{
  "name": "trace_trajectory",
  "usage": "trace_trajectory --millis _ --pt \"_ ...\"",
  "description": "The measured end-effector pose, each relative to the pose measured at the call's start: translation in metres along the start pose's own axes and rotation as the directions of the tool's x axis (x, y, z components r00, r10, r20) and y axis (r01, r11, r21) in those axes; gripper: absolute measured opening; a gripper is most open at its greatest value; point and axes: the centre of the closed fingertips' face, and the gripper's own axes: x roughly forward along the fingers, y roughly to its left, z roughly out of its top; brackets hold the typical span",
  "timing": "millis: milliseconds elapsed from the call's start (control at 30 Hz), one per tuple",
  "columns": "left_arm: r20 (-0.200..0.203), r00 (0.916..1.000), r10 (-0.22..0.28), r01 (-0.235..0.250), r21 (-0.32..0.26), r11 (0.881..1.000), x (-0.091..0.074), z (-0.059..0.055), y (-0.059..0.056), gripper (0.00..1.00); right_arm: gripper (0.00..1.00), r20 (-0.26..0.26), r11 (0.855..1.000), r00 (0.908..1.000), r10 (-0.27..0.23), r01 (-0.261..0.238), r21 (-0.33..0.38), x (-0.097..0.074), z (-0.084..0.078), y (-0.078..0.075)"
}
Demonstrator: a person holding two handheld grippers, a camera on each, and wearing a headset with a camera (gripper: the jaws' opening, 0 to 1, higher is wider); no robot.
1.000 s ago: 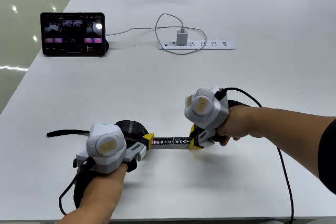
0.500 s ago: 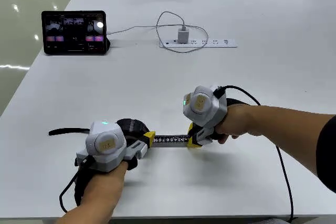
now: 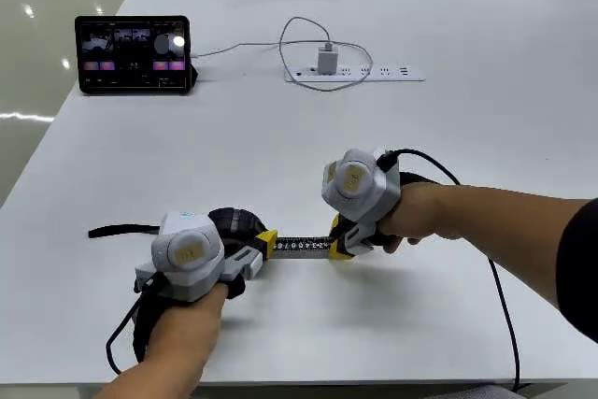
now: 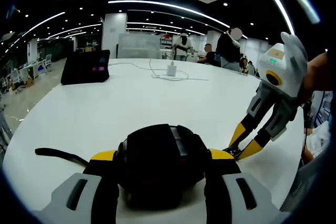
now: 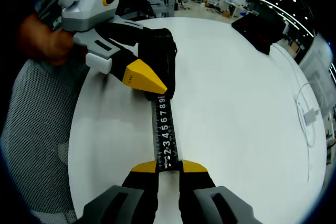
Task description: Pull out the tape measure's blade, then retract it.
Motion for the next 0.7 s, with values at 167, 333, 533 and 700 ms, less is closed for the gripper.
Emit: trace_trajectory --millis 167,333,533,700 --pt "0.0 1.0 -0.001 0.001 -0.003 1.0 0.0 0.0 -0.0003 0.62 0.11 0.011 1.0 0.9999 0.002 -0.002 0.005 0.0021 0.0044 0.0009" --pt "-0.001 1.0 -0.001 0.001 -0.005 1.0 0.0002 -0.0001 -0.0004 0.62 0.11 0.016 1.0 0.9999 0.004 -0.005 0.007 0.0028 0.0057 0.0011" --pt "0.0 1.0 -0.001 0.001 -0.007 1.0 0.0003 -0.0002 -0.0003 0.62 0.11 0.026 1.0 0.9997 0.004 -0.004 0.011 0.0037 0.0082 0.0015" --pt "0.001 1.0 -0.001 0.001 -0.006 1.0 0.0003 -0.0001 -0.0001 0.62 0.11 0.03 1.0 0.9995 0.005 -0.005 0.016 0.0044 0.0103 0.002"
